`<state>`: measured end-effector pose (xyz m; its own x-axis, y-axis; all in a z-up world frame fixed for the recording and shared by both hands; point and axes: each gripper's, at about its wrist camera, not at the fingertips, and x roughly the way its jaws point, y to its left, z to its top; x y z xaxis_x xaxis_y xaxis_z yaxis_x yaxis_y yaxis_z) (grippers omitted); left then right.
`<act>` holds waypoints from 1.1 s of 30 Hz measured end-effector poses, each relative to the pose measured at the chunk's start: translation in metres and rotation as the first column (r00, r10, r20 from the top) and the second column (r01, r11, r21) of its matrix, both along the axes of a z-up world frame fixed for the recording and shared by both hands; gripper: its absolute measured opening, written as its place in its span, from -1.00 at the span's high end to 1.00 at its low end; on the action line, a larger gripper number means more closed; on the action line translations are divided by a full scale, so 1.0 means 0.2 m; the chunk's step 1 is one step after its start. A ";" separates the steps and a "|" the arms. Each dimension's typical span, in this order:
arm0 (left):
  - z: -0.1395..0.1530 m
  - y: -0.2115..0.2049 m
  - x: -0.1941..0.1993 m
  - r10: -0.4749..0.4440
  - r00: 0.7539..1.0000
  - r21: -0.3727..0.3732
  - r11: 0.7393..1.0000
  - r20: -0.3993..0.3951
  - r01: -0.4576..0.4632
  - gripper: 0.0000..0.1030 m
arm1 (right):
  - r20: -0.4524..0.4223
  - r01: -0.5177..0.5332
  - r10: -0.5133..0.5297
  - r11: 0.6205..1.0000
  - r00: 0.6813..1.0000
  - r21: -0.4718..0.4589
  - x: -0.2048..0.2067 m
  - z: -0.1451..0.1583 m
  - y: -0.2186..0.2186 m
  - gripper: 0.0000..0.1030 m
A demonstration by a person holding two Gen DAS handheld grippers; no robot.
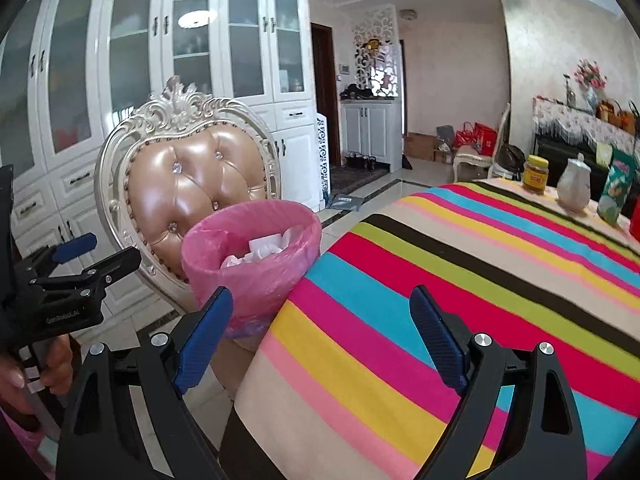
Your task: Collect trash
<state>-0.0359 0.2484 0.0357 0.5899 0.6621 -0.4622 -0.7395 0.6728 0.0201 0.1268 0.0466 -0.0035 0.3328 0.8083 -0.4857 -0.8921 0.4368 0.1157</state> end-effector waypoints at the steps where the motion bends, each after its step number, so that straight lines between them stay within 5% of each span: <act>1: 0.00 -0.01 -0.01 0.010 1.000 0.003 1.000 -0.003 -0.010 -0.91 | 0.006 -0.002 0.002 1.000 1.000 0.000 0.00 0.00 0.00 -0.65; 11: -0.04 -0.07 -0.01 0.033 0.999 -0.003 0.999 -0.029 -0.033 -0.91 | -0.055 -0.033 0.034 0.999 0.998 0.009 0.02 -0.04 0.01 -0.65; 33: -0.01 -0.08 -0.05 0.055 0.998 0.001 0.998 -0.011 -0.055 -0.91 | -0.013 -0.075 0.076 0.996 0.997 0.047 -0.03 0.04 -0.02 -0.65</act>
<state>-0.0449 0.2329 0.0334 0.5477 0.6939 -0.4675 -0.7751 0.6312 0.0288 0.1203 0.0421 0.0038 0.2631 0.8529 -0.4510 -0.9204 0.3620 0.1477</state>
